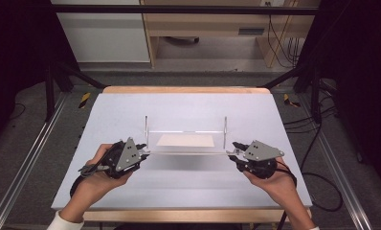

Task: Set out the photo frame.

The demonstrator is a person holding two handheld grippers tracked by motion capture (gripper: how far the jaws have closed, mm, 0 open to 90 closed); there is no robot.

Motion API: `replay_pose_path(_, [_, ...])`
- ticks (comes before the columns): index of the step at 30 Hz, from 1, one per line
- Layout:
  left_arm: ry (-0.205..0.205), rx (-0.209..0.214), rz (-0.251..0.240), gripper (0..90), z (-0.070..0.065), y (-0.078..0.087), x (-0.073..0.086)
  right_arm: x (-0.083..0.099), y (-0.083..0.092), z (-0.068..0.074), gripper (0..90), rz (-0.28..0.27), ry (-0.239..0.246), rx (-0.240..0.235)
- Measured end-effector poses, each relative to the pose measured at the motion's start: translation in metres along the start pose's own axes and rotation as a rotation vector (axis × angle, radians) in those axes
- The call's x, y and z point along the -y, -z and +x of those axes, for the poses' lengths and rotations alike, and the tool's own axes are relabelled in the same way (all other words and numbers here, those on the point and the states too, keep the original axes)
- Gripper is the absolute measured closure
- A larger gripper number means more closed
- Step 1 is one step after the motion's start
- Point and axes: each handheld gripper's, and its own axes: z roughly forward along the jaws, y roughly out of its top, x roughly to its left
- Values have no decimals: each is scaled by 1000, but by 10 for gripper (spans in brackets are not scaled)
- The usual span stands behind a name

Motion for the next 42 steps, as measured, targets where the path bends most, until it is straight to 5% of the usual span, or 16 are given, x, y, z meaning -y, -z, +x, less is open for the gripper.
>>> replay_pose_path(17, [0, 70, 33, 701, 33, -1, -19, -15, -4, -21, 587, -39, -29, -5])
replay_pose_path(22, [16, 67, 7, 687, 37, -1, -19, -19, -6, -26, 594, -29, -28, -12])
replay_pose_path(27, [75, 28, -110, 449, 41, 9, -17, -23, -7, -30, 594, -27, -38, -14])
replay_pose_path(34, [289, -37, -265, 189, 42, 25, -5, -27, -9, -36, 584, -29, -68, -15])
replay_pose_path(42, [415, -98, -249, 111, 45, 21, 30, -34, -13, -46, 571, -42, -100, -12])
